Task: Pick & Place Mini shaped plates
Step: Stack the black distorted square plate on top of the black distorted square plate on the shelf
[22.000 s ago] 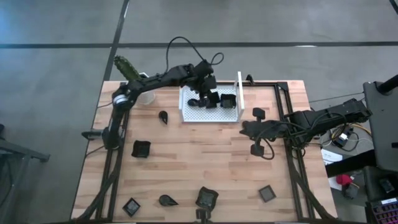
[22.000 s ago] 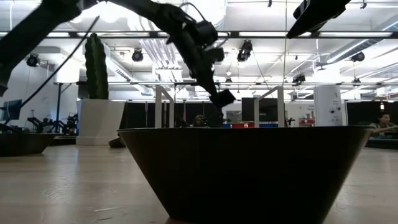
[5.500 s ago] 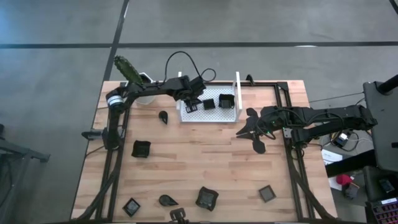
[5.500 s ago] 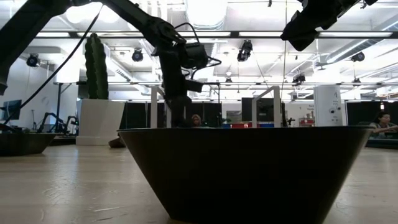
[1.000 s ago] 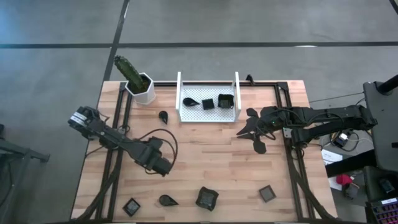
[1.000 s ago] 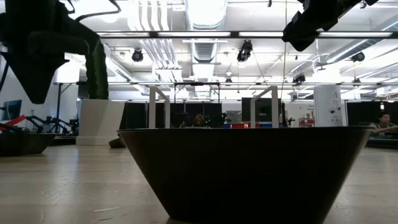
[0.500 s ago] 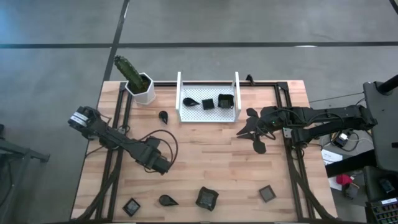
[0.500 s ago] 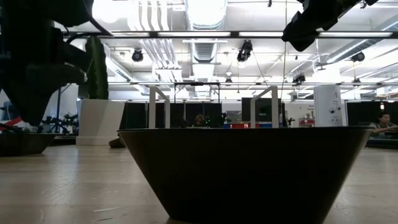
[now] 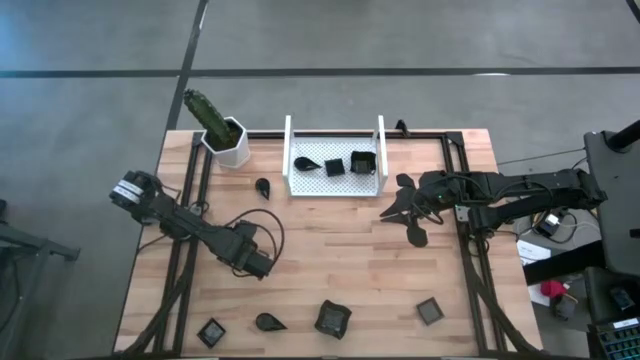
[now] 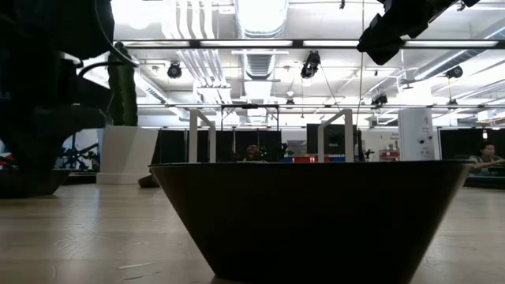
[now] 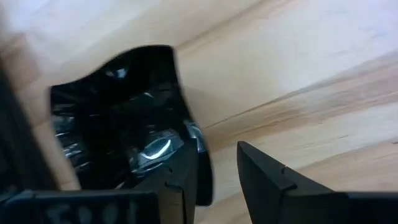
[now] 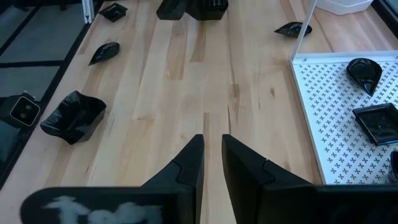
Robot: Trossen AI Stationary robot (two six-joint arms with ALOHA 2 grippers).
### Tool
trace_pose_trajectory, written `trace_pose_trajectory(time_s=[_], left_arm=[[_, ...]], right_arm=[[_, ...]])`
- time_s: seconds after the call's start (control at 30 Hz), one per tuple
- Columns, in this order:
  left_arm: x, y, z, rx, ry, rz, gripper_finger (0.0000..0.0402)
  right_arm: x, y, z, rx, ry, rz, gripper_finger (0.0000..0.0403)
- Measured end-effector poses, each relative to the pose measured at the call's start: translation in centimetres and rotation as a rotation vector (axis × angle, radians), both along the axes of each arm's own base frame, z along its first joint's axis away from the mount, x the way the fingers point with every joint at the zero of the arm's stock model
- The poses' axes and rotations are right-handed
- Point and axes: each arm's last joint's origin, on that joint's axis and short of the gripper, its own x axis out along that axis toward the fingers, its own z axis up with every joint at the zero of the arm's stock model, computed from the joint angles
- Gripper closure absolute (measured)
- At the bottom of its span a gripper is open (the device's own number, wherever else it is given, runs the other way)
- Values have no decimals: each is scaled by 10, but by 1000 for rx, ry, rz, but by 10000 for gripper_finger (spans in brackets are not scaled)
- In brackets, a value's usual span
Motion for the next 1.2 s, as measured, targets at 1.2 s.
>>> trace_pose_trajectory(time_s=[1.2], left_arm=[[104,-11,81,206,-165,-747,401]], right_arm=[[0,0,0,13,2,-10,351]])
